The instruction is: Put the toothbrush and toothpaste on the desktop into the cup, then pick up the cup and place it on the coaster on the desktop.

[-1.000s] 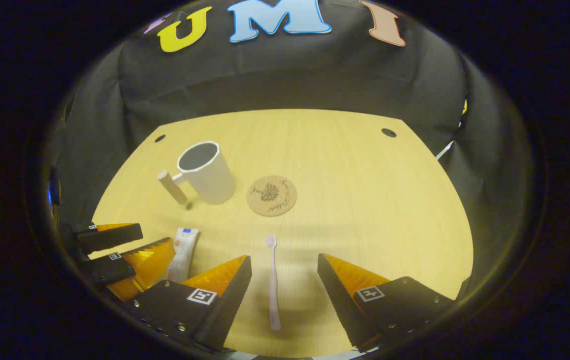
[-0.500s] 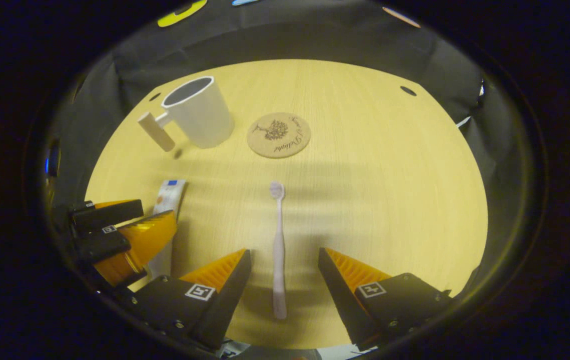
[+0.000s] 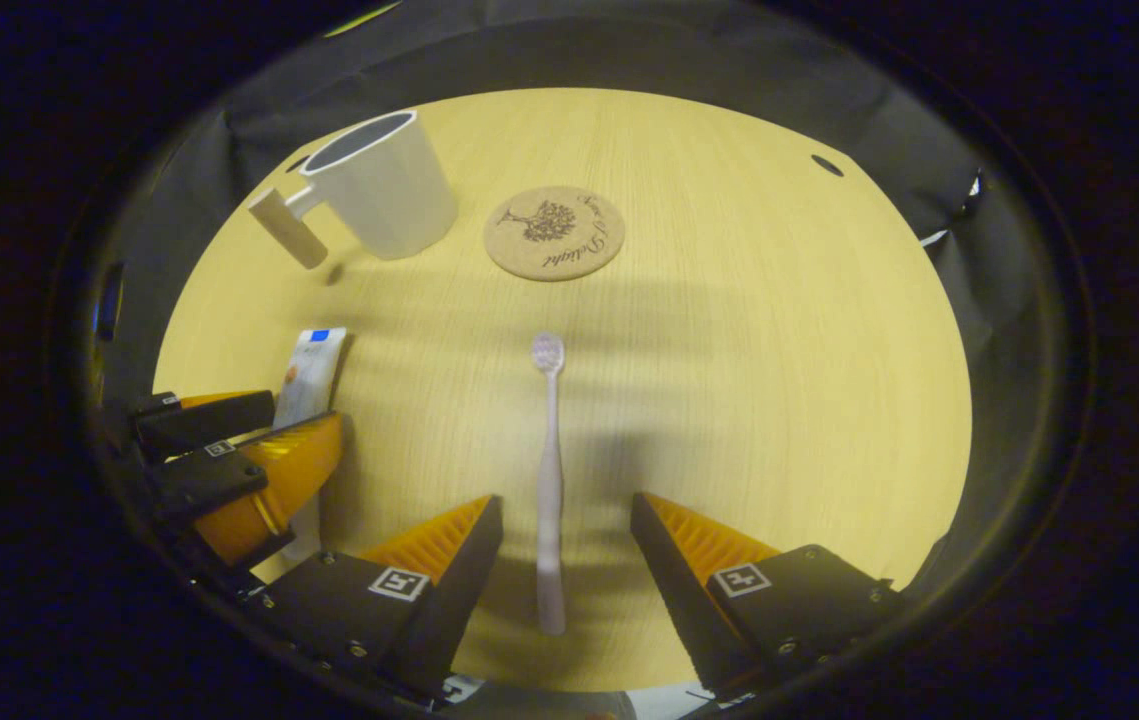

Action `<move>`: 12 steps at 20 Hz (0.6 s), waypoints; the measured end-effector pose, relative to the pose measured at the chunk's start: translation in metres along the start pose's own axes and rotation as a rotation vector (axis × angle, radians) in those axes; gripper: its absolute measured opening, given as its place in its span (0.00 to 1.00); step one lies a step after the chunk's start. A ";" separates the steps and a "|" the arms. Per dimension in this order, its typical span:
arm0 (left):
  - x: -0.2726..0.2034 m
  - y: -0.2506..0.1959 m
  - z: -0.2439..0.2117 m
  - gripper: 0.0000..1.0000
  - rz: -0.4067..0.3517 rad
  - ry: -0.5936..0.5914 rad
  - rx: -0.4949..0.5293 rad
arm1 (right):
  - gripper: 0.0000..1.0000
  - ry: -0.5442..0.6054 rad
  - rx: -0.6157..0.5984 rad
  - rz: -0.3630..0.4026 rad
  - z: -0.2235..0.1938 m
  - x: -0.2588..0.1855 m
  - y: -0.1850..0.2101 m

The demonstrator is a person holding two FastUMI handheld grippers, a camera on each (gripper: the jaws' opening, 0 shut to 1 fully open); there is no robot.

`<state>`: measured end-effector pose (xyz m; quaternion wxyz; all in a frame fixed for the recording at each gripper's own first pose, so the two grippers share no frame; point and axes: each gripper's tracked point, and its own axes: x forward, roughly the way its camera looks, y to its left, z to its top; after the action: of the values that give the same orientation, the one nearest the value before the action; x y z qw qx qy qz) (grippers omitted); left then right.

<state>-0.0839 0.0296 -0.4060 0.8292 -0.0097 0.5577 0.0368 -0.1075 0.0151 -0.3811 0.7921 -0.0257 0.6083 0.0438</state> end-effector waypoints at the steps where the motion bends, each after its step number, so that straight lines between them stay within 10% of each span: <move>1: 0.000 0.000 0.001 0.96 0.005 0.005 0.002 | 0.89 0.015 -0.003 0.000 0.001 -0.001 0.000; 12: 0.001 -0.003 0.008 0.96 -0.003 0.162 0.034 | 0.91 0.199 0.119 -0.026 0.006 0.002 0.001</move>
<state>-0.0755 0.0269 -0.4037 0.7815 0.0004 0.6234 0.0251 -0.1018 0.0171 -0.3811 0.7283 0.0092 0.6851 -0.0056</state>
